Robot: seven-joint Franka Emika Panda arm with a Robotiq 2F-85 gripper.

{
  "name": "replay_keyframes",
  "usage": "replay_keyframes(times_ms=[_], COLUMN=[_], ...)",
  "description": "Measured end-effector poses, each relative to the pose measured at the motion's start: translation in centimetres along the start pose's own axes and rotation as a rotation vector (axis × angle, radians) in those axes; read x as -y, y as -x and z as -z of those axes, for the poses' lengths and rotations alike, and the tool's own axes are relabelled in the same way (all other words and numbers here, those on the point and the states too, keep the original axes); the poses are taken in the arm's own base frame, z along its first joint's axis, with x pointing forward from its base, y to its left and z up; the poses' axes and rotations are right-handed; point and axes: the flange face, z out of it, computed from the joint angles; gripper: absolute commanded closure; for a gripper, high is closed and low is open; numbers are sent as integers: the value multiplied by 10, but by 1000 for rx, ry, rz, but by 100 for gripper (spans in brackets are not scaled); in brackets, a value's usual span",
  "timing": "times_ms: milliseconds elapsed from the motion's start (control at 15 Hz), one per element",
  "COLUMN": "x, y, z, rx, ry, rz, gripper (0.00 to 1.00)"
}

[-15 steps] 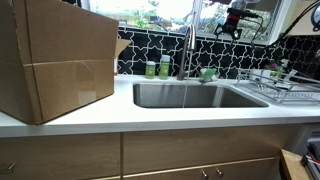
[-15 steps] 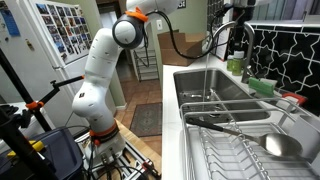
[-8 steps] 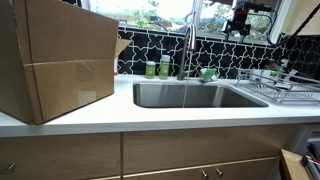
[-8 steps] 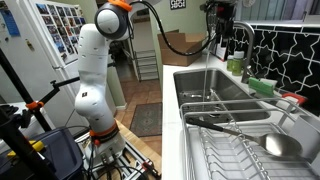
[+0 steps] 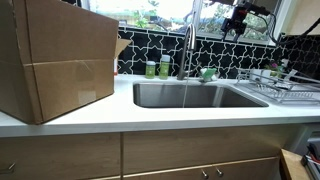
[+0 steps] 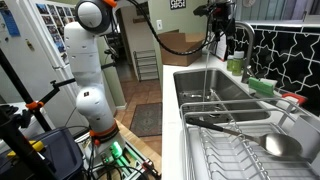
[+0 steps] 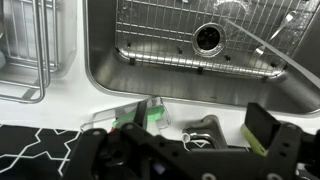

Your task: Open the tap using the faucet, remove the green sponge from the sponge holder and wet it on the tap before putting it in the sponge holder

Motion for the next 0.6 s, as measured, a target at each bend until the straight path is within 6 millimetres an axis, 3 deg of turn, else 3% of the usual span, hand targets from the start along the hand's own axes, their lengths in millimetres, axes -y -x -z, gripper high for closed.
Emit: replay_keyframes(times_ms=[600], x=[9], y=[27], z=[9], rx=[-71], ry=[-168], rz=[-10], gripper=[0])
